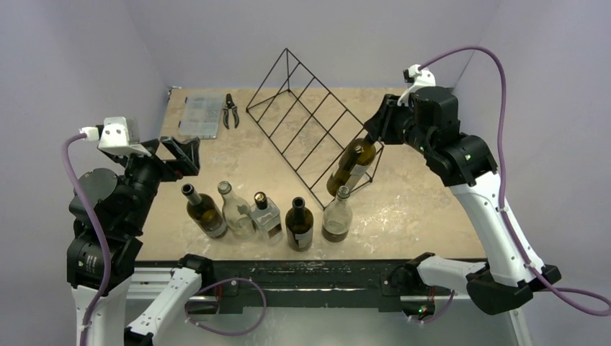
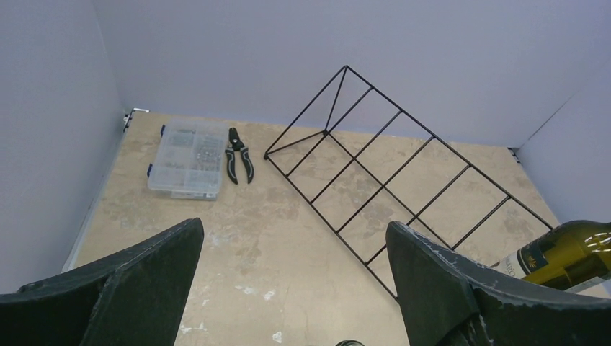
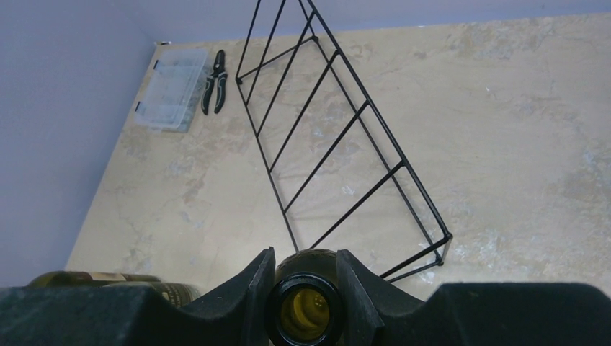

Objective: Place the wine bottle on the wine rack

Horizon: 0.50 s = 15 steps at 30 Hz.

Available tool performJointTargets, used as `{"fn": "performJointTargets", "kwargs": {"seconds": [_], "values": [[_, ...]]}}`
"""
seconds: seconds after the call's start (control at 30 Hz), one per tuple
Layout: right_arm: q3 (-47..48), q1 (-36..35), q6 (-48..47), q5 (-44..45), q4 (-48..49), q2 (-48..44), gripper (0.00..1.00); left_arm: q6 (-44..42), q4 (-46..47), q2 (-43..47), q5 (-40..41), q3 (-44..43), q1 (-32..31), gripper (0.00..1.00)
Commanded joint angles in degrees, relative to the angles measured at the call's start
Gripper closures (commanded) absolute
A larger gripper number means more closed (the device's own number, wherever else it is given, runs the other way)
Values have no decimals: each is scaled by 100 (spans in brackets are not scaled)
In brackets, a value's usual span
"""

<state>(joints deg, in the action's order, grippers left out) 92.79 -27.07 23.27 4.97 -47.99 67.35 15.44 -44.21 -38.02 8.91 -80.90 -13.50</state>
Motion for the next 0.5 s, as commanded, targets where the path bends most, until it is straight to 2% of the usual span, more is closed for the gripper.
{"fn": "performJointTargets", "kwargs": {"seconds": [0.0, 0.37, 0.47], "values": [[122, -12, 462, -75, 1178, -29, 100, -58, 491, -60, -125, 299, 33, 2], [-437, 359, 884, -488, 1915, 380, 100, -322, 883, 197, 64, 963, 34, 3], [-692, 616, 972, -925, 2070, 456, 100, -340, 937, 224, 189, 1088, 40, 3]]}}
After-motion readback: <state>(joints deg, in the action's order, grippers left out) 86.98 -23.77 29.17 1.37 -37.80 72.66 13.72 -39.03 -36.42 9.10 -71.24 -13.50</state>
